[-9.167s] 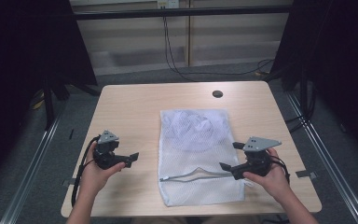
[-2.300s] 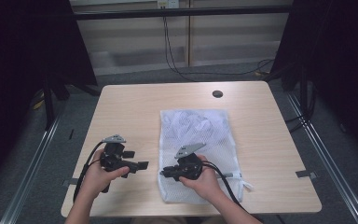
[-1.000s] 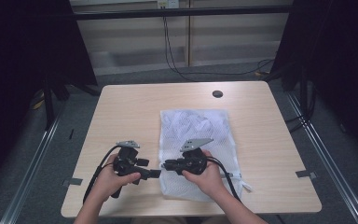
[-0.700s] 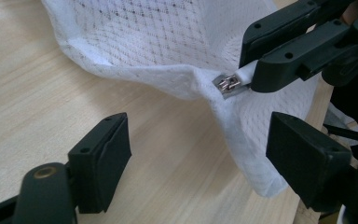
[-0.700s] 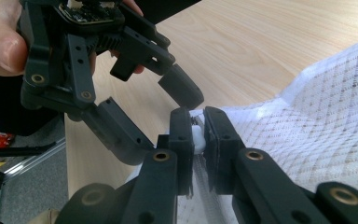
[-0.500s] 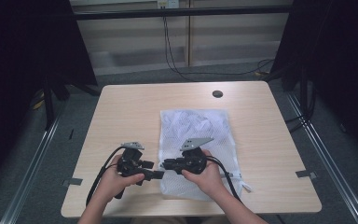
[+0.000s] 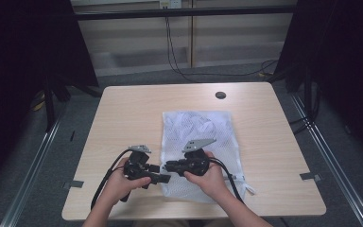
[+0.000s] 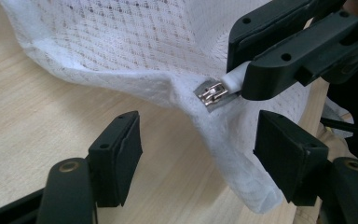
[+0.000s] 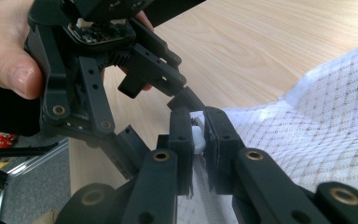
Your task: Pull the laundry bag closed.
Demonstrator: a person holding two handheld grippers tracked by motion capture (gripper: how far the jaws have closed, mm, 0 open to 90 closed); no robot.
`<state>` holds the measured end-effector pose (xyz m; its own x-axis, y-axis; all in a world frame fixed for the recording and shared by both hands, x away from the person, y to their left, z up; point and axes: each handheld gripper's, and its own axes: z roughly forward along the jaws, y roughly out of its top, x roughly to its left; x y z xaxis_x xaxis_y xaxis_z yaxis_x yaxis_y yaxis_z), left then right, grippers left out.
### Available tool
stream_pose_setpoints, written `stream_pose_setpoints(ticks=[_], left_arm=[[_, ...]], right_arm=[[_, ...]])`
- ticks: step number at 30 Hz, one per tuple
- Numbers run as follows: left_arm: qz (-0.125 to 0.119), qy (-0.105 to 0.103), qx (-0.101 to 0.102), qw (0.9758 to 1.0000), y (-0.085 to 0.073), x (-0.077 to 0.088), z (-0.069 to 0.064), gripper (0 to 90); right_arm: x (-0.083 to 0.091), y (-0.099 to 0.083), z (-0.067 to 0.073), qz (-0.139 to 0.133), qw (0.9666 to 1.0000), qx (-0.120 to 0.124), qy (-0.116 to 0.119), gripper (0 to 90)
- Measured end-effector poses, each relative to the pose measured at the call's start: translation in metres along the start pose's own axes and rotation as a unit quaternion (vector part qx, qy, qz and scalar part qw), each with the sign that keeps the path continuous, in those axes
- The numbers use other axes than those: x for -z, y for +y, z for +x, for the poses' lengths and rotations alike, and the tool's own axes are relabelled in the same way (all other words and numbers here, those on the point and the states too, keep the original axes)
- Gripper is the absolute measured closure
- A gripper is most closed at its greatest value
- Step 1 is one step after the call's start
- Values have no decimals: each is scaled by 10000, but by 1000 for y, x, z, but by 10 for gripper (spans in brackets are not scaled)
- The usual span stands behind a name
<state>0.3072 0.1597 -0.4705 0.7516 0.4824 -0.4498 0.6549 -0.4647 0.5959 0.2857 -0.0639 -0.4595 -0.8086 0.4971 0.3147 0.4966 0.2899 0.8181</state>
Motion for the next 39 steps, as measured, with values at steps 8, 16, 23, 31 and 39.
stream_pose_setpoints(ticks=[8, 16, 23, 31, 39], left_arm=[[45, -83, 69, 9999, 1, -3, 0, 373], [5, -115, 63, 9999, 2, -6, 1, 424], [-155, -199, 0, 9997, 1, -4, 1, 447], [-196, -222, 181, 9994, 3, -3, 0, 569], [-244, -81, -15, 9997, 6, 1, -1, 788]], right_arm=[[0, 2, 0, -11, 10000, -14, 4, 822], [0, 2, 0, -15, 10000, -15, 35, 822], [0, 2, 0, -21, 10000, -31, 53, 822], [0, 3, 0, -63, 10000, -23, 56, 821], [3, 4, -1, -147, 9998, -83, 91, 821]])
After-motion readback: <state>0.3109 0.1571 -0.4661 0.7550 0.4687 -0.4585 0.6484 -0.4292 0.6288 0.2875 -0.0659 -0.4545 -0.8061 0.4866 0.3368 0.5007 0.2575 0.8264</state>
